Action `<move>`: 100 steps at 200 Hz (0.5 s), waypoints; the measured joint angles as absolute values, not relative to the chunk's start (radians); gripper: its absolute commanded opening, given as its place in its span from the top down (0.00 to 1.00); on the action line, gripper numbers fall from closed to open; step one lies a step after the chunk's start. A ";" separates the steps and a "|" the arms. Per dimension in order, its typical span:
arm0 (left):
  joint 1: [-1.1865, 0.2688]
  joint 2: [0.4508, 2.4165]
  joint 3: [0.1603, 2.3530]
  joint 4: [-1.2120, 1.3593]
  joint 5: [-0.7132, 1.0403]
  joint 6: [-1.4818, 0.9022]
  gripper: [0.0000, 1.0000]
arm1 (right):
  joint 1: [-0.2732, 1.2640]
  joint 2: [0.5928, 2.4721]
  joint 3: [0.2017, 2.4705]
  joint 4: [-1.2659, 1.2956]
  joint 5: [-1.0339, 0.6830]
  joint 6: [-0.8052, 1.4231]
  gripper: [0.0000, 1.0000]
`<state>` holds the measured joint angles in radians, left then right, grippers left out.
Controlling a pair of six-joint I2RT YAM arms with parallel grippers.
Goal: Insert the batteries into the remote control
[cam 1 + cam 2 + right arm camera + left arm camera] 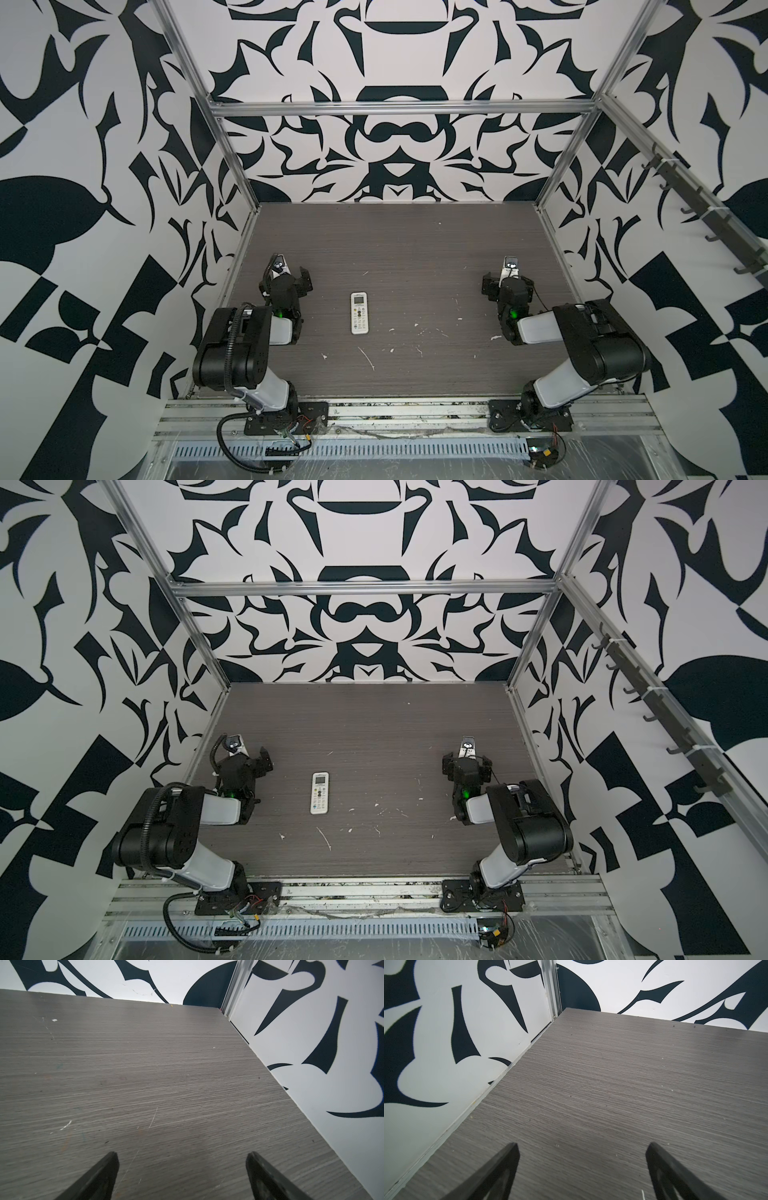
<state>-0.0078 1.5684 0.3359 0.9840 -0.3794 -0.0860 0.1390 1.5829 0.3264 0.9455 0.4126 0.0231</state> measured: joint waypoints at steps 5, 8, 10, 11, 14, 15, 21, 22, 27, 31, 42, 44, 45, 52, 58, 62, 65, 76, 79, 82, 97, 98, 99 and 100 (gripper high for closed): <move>-0.008 1.568 0.336 0.984 -0.379 -0.086 0.01 | 0.139 1.583 0.326 0.947 0.410 0.023 0.01; -0.008 1.568 0.336 0.984 -0.379 -0.086 0.01 | 0.139 1.583 0.326 0.947 0.409 0.023 0.00; -0.008 1.568 0.336 0.984 -0.379 -0.086 0.01 | 0.139 1.583 0.326 0.947 0.408 0.023 0.00; -0.008 1.568 0.336 0.984 -0.379 -0.086 0.01 | 0.139 1.583 0.326 0.947 0.408 0.023 0.01; -0.008 1.568 0.336 0.984 -0.379 -0.086 0.01 | 0.139 1.583 0.326 0.946 0.406 0.023 0.00; -0.008 1.568 0.336 0.984 -0.379 -0.086 0.01 | 0.139 1.583 0.326 0.945 0.406 0.023 0.01; -0.008 1.568 0.336 0.984 -0.379 -0.086 0.01 | 0.139 1.583 0.326 0.944 0.404 0.023 0.01; -0.008 1.568 0.336 0.984 -0.379 -0.086 0.01 | 0.139 1.583 0.326 0.944 0.403 0.023 0.00; -0.008 1.568 0.336 0.984 -0.379 -0.086 0.01 | 0.139 1.583 0.326 0.943 0.403 0.023 0.01; -0.008 1.568 0.336 0.984 -0.379 -0.086 0.01 | 0.139 1.583 0.326 0.942 0.402 0.023 0.01; -0.008 1.568 0.336 0.984 -0.379 -0.086 0.01 | 0.139 1.583 0.326 0.942 0.398 0.023 0.01; -0.008 1.568 0.336 0.984 -0.379 -0.086 0.01 | 0.139 1.583 0.326 0.942 0.397 0.023 0.01; -0.008 1.568 0.336 0.984 -0.379 -0.086 0.01 | 0.139 1.583 0.326 0.942 0.396 0.023 0.01; -0.008 1.568 0.336 0.984 -0.379 -0.086 0.01 | 0.139 1.583 0.326 0.942 0.396 0.023 0.01; -0.008 1.568 0.336 0.984 -0.379 -0.086 0.01 | 0.139 1.583 0.321 0.956 0.386 0.020 0.00; -0.008 1.568 0.336 0.984 -0.379 -0.086 0.01 | 0.139 1.582 0.308 0.979 0.381 0.018 0.00; -0.008 1.568 0.336 0.984 -0.379 -0.086 0.01 | 0.140 1.582 0.297 1.002 0.377 0.018 0.01; -0.008 1.568 0.336 0.984 -0.379 -0.086 0.01 | 0.141 1.584 0.235 1.097 0.382 0.019 0.00; -0.008 1.568 0.336 0.984 -0.379 -0.086 0.01 | 0.141 1.586 0.221 1.114 0.384 0.019 0.01; -0.008 1.568 0.336 0.984 -0.379 -0.086 0.01 | 0.141 1.589 0.210 1.119 0.387 0.019 0.01; -0.008 1.568 0.336 0.984 -0.379 -0.086 0.01 | 0.124 1.588 0.233 1.029 0.379 0.029 0.00; -0.008 1.568 0.336 0.984 -0.379 -0.086 0.01 | 0.123 1.588 0.236 1.023 0.379 0.030 0.00; -0.008 1.568 0.336 0.984 -0.379 -0.086 0.01 | 0.121 1.587 0.241 1.016 0.378 0.030 0.00; -0.008 1.568 0.336 0.984 -0.379 -0.086 0.01 | 0.120 1.587 0.243 1.014 0.377 0.029 0.00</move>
<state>-0.0078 1.5684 0.3359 0.9840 -0.3794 -0.0860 0.1200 1.5867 0.2428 1.0138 0.3767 0.0288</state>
